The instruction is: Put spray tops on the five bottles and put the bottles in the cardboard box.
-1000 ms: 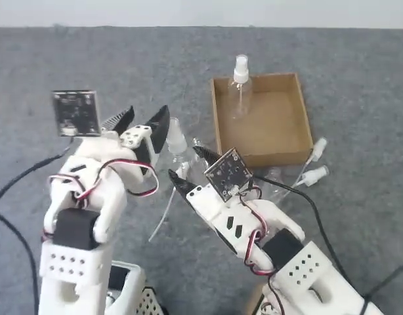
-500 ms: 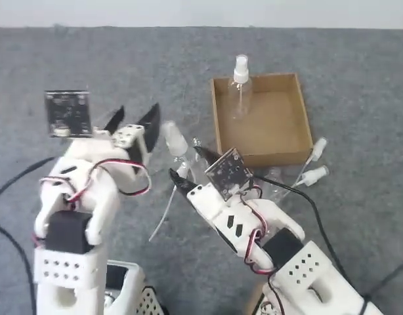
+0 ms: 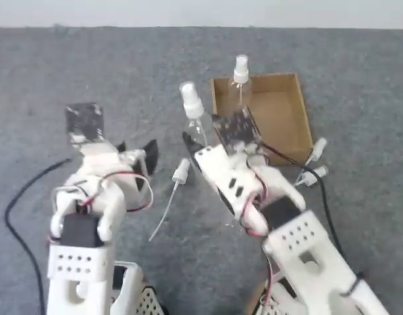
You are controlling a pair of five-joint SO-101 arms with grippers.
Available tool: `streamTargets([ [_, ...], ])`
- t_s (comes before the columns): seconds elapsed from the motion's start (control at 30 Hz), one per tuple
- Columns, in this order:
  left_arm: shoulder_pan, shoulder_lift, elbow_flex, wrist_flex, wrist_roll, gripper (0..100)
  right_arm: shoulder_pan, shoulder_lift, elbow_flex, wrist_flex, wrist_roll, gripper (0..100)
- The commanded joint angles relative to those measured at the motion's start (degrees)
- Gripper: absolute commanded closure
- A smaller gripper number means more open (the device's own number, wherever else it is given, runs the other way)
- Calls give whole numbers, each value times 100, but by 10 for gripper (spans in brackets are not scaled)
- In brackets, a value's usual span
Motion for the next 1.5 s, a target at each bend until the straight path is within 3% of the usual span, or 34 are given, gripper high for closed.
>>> streamTargets([
  [0.0, 141, -1108, 866, -677, -404, 793, 101, 716, -1178, -92, -105, 993],
  [0.17, 607, -2497, 1385, -448, -448, 779, 84, 1288, -2075, 620, -615, 993],
  [0.37, 870, -3516, 1754, -149, -448, 706, -251, 1499, -2549, 1165, -642, 993],
  [0.53, 870, -3578, 1886, -237, -475, 703, -585, 1490, -2980, 1903, -633, 993],
  [1.0, 870, -3578, 2053, -475, -484, 705, -602, 453, -3147, 3037, -633, 993],
  [1.13, 879, -3578, 2026, -448, -484, 705, -593, 418, -3147, 2905, -651, 993],
  [1.33, 1055, -3604, 1631, -62, -492, 703, -664, 400, -2435, 1824, -668, 993],
  [1.47, 1046, -3587, 1807, -237, -668, 704, -936, 374, -2330, 1710, -633, 993],
])
